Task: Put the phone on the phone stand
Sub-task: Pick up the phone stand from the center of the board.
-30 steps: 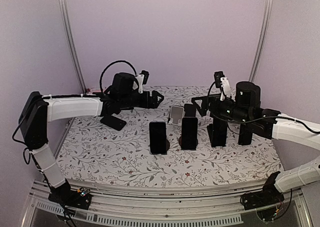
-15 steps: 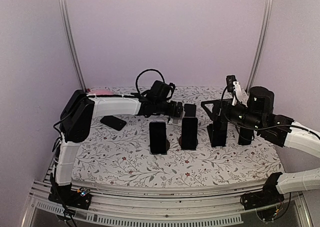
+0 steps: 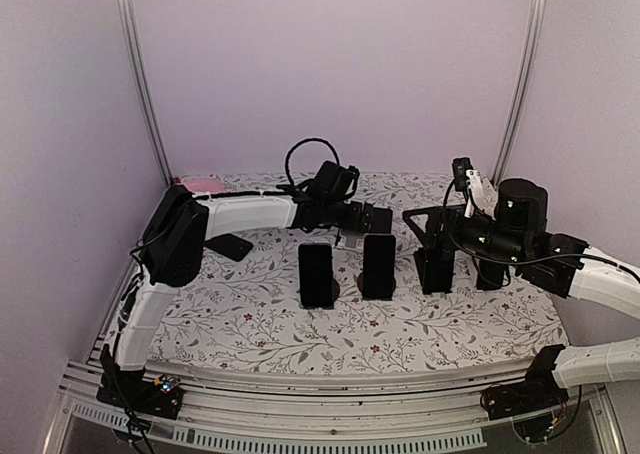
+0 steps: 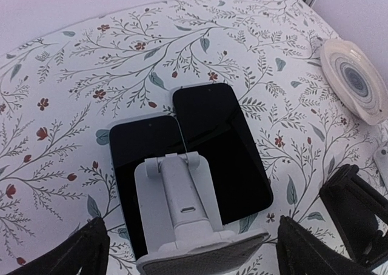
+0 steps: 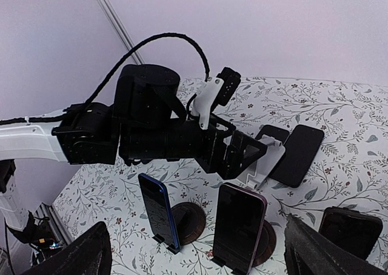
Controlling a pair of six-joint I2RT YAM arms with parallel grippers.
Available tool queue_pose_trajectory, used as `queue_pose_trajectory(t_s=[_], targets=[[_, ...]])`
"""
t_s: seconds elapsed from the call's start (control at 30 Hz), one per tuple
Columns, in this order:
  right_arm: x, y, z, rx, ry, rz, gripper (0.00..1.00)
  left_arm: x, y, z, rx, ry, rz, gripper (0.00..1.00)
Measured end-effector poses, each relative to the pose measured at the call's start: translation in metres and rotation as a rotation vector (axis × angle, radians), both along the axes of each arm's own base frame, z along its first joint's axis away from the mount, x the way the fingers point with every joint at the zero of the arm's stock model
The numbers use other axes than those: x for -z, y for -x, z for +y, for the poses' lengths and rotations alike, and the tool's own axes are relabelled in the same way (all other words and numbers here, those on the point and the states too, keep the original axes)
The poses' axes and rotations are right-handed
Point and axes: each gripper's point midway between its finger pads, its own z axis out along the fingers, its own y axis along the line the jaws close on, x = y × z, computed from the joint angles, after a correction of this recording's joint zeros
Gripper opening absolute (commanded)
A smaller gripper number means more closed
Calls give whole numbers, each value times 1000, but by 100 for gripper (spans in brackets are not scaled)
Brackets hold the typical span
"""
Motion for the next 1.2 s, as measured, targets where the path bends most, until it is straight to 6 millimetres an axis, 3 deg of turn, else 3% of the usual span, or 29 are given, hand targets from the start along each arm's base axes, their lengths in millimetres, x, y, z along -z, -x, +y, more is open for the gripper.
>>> queue_pose_trajectory(t_s=[0.17,0.37,0.63,0.97,1.2], targets=[[3,0,0,-1,2,5,99,10,-2,-5,3,-12,11,89],[7,1,0,-4,5,14,99,23,-1,-4,7,-42,29,67],[2,3,-1,-6,-5,4,99,23,1,-5,17,-57,21,43],[2,3,-1,-7,-5,4,99,17,5,11,2,-96,-6,40],[2,3,-1,-7,-4,4,99,-7,4,26,-17,-101,-46,40]])
